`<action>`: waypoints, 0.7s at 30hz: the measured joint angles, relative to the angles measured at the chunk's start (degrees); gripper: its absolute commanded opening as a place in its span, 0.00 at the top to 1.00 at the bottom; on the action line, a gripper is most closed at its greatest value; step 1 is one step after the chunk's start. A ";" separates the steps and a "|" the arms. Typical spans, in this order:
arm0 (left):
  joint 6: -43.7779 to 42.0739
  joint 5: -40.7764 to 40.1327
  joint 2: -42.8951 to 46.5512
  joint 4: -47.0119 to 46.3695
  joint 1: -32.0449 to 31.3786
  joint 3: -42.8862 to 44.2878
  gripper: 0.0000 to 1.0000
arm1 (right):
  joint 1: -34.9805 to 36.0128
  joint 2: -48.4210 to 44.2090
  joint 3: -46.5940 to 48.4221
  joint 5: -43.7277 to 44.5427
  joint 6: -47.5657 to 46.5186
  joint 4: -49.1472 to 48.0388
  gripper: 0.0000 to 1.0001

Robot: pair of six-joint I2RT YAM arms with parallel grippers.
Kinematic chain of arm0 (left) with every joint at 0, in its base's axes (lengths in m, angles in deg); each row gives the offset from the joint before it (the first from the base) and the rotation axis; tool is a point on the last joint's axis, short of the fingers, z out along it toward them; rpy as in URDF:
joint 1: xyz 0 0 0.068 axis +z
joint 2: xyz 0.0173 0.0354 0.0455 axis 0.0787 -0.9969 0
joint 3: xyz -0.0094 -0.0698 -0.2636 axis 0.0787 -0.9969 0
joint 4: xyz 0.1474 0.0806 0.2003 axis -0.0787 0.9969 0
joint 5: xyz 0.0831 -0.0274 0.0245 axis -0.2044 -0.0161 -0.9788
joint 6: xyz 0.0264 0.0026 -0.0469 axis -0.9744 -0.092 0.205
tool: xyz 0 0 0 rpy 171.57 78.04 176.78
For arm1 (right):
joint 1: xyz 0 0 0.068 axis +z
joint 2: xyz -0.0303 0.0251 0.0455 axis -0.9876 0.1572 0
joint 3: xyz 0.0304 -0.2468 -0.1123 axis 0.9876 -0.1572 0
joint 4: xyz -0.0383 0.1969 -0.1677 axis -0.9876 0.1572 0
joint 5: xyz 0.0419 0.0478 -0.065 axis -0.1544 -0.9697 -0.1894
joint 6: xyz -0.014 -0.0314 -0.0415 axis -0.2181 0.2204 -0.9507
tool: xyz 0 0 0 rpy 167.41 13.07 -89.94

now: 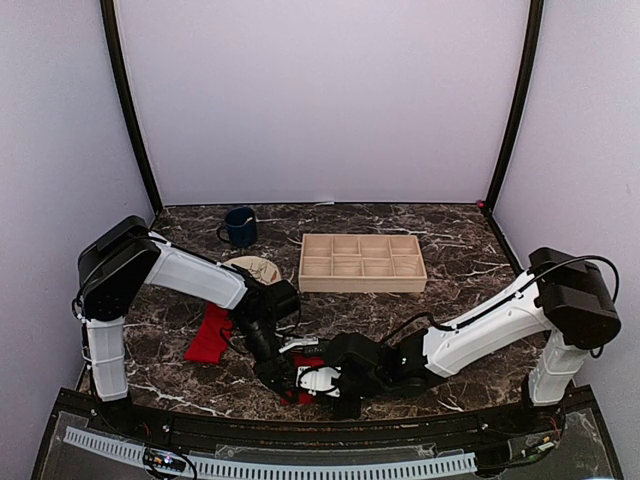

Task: Roll the socks
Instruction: Roll the sock at the center of the board.

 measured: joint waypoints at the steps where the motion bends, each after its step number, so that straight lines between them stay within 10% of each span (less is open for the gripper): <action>1: 0.09 -0.11 0.00 0.04 0.00 0.00 0.74 | -0.11 0.11 0.09 -0.24 0.07 -0.04 0.93; 21: 7.96 -10.38 5.81 -2.47 1.07 -3.10 0.69 | -1.95 0.79 0.87 -1.66 2.91 -0.42 0.98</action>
